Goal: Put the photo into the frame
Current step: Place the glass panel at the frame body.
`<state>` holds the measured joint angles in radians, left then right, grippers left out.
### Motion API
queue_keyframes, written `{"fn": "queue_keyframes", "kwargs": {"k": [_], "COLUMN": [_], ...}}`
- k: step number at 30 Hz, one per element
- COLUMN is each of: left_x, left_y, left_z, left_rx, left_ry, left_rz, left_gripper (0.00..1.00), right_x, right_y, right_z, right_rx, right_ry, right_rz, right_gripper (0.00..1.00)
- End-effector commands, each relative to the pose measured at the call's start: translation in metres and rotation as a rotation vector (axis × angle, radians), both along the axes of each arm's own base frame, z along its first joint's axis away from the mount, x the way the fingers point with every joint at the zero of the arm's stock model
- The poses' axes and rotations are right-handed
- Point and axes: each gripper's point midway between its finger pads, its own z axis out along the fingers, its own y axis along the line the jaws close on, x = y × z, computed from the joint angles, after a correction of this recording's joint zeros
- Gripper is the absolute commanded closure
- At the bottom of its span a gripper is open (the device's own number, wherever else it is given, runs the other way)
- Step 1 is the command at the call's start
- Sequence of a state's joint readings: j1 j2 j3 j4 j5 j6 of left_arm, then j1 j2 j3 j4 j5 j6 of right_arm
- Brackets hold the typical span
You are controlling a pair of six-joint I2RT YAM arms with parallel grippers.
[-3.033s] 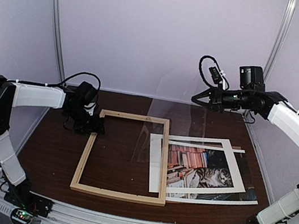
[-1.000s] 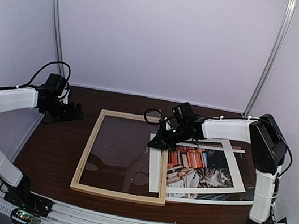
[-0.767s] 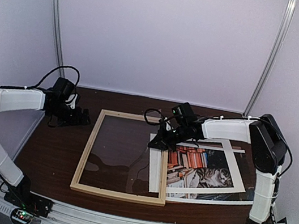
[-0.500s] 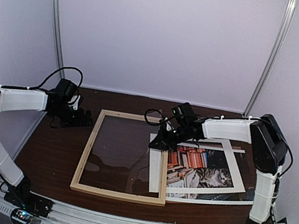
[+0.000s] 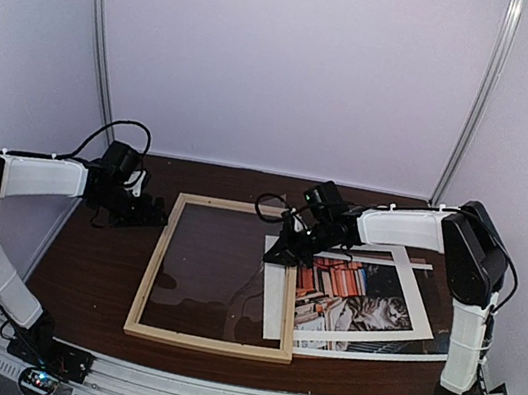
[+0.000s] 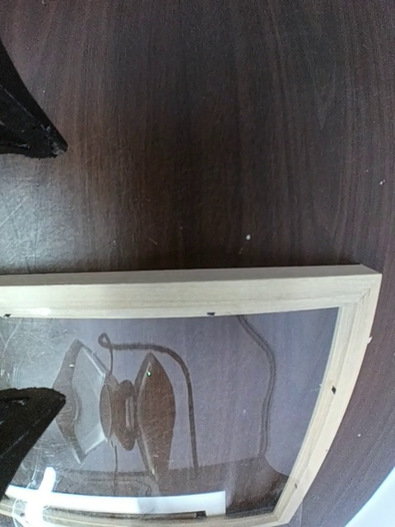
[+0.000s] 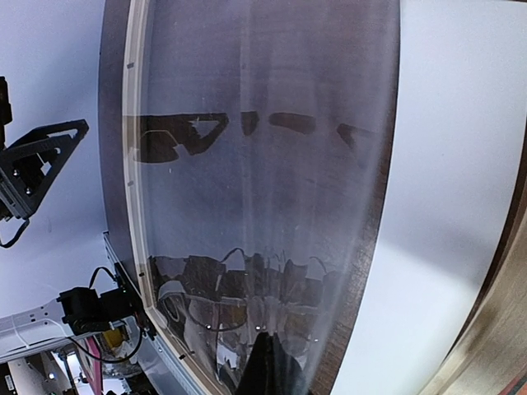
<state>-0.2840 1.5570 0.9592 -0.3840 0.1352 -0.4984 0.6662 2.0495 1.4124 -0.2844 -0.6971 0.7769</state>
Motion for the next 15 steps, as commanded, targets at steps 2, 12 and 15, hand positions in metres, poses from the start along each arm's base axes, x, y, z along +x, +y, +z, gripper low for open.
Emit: {"fn": "queue_keyframes", "kwargs": {"k": [2, 12, 15], "left_x": [0.0105, 0.0121, 0.0124], "left_y": [-0.0082, -0.0076, -0.007], "left_z": [0.0074, 0.0065, 0.0067], "left_rx": [-0.01, -0.002, 0.002], "left_ry": [-0.045, -0.044, -0.043], "left_rz": [-0.022, -0.014, -0.011], "left_gripper": [0.02, 0.02, 0.02], "right_x": [0.0029, 0.0027, 0.0027], "right_y": [-0.0031, -0.0056, -0.0056], "right_z": [0.0183, 0.0189, 0.0187], "right_rx": [0.004, -0.011, -0.011], "right_ry": [-0.053, -0.061, -0.062], "right_rz": [0.0, 0.002, 0.003], "right_gripper": [1.0, 1.0, 1.0]}}
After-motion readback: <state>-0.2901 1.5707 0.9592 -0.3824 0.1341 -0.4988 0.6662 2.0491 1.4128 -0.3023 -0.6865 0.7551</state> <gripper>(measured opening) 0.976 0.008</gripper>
